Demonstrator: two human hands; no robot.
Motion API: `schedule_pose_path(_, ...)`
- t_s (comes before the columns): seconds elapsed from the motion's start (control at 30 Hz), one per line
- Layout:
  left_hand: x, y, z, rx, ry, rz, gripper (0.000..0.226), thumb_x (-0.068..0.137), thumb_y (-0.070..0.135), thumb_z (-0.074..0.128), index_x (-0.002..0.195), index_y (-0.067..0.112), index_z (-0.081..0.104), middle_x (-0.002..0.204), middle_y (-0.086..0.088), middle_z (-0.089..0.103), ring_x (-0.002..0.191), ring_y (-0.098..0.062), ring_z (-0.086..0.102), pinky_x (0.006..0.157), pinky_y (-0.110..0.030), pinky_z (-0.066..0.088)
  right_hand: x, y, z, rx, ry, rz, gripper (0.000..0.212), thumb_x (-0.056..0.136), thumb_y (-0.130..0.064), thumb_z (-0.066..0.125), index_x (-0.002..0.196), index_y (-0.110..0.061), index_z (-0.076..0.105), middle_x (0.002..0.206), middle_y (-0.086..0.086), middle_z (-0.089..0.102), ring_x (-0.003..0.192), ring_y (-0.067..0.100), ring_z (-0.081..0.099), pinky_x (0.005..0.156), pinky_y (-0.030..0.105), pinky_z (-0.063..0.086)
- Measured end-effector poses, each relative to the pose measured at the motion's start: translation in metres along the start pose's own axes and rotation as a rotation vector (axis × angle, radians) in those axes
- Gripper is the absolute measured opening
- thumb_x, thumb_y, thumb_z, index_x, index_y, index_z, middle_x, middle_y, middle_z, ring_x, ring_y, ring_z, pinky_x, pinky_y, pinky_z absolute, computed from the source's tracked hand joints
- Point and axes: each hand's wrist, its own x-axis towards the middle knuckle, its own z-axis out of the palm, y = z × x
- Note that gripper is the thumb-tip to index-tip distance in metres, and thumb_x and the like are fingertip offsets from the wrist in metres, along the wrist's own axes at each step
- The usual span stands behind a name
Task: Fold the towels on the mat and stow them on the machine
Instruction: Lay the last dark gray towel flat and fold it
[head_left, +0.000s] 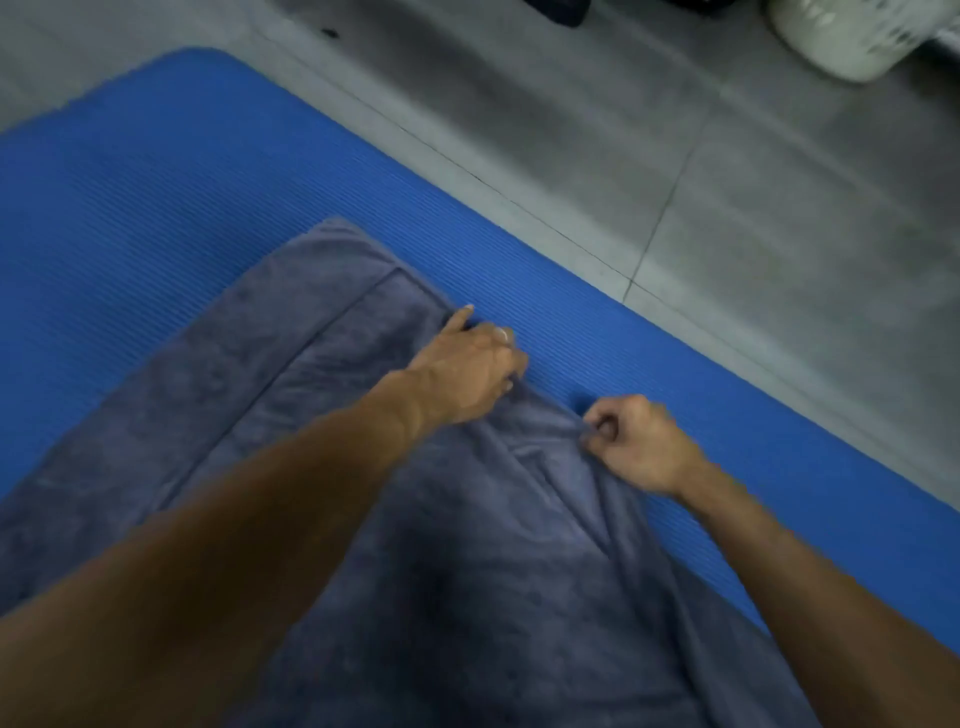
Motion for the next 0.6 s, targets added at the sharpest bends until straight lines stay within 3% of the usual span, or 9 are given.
schedule_pose_path(0.07,0.011,0.0,-0.002,-0.043,0.078,-0.082,0.024,0.098,0.032,0.042,0.115,0.023,0.056,0.119,-0.002,0.061,0.116,-0.022,0.052,0.114,-0.043,0.02,0.017,0.008,-0.015,0.156,0.123,0.072,0.018,0.086,-0.02,0.067,0.07,-0.027,0.062,0.067,-0.01,0.063,0.071,0.012,0.06,0.065,0.025,0.045)
schedule_pose_path(0.13,0.027,0.005,-0.006,-0.003,0.113,-0.164,0.023,0.098,0.03,0.042,0.113,0.02,0.056,0.115,-0.005,0.063,0.11,-0.024,0.055,0.106,-0.041,0.029,0.032,0.014,-0.028,0.243,0.189,0.118,0.012,0.084,-0.032,0.073,0.082,-0.026,0.063,0.077,-0.006,0.064,0.079,0.014,0.06,0.07,0.025,0.043)
schedule_pose_path(0.2,0.041,0.015,-0.006,0.049,0.121,-0.224,0.027,0.094,0.026,0.045,0.118,0.017,0.054,0.118,-0.007,0.059,0.112,-0.027,0.052,0.102,-0.042,0.031,0.034,0.025,-0.03,0.264,0.074,0.14,0.031,0.077,-0.044,0.078,0.096,-0.027,0.06,0.087,-0.004,0.064,0.087,0.015,0.058,0.078,0.029,0.044)
schedule_pose_path(0.27,0.049,0.032,0.001,0.052,0.114,-0.184,0.035,0.089,0.03,0.049,0.122,0.017,0.053,0.123,-0.007,0.053,0.117,-0.027,0.046,0.105,-0.044,0.029,0.02,0.043,-0.024,0.213,-0.065,0.155,0.041,0.073,-0.041,0.082,0.101,-0.027,0.055,0.088,-0.006,0.059,0.085,0.014,0.056,0.075,0.029,0.044)
schedule_pose_path(0.37,0.057,0.061,0.017,0.018,0.114,-0.015,0.036,0.091,0.04,0.051,0.121,0.021,0.055,0.128,-0.006,0.048,0.123,-0.025,0.041,0.112,-0.045,0.021,-0.009,0.083,-0.025,0.193,-0.177,0.186,0.032,0.076,-0.022,0.08,0.099,-0.02,0.057,0.076,-0.004,0.059,0.073,0.015,0.055,0.059,0.025,0.042)
schedule_pose_path(0.43,0.064,0.071,0.021,-0.017,0.117,-0.044,0.032,0.093,0.043,0.051,0.118,0.022,0.055,0.128,-0.006,0.047,0.122,-0.025,0.04,0.112,-0.044,0.021,-0.014,0.106,-0.035,0.25,-0.203,0.232,0.023,0.079,-0.019,0.079,0.093,-0.014,0.062,0.073,-0.001,0.06,0.071,0.016,0.055,0.058,0.022,0.042)
schedule_pose_path(0.53,0.075,0.081,0.019,0.037,0.101,-0.159,0.035,0.095,0.043,0.049,0.121,0.02,0.054,0.132,-0.008,0.046,0.125,-0.025,0.039,0.114,-0.049,0.018,0.003,0.131,-0.042,0.265,0.072,0.257,0.023,0.075,-0.028,0.082,0.077,-0.02,0.061,0.073,-0.003,0.06,0.075,0.018,0.056,0.064,0.024,0.043)
schedule_pose_path(0.6,0.08,0.087,0.017,0.116,0.064,-0.209,0.038,0.095,0.041,0.049,0.126,0.019,0.05,0.134,-0.009,0.045,0.128,-0.027,0.039,0.116,-0.053,0.013,0.01,0.139,-0.037,0.206,0.185,0.264,0.032,0.074,-0.039,0.082,0.091,-0.022,0.06,0.089,0.0,0.064,0.09,0.021,0.059,0.079,0.029,0.047)
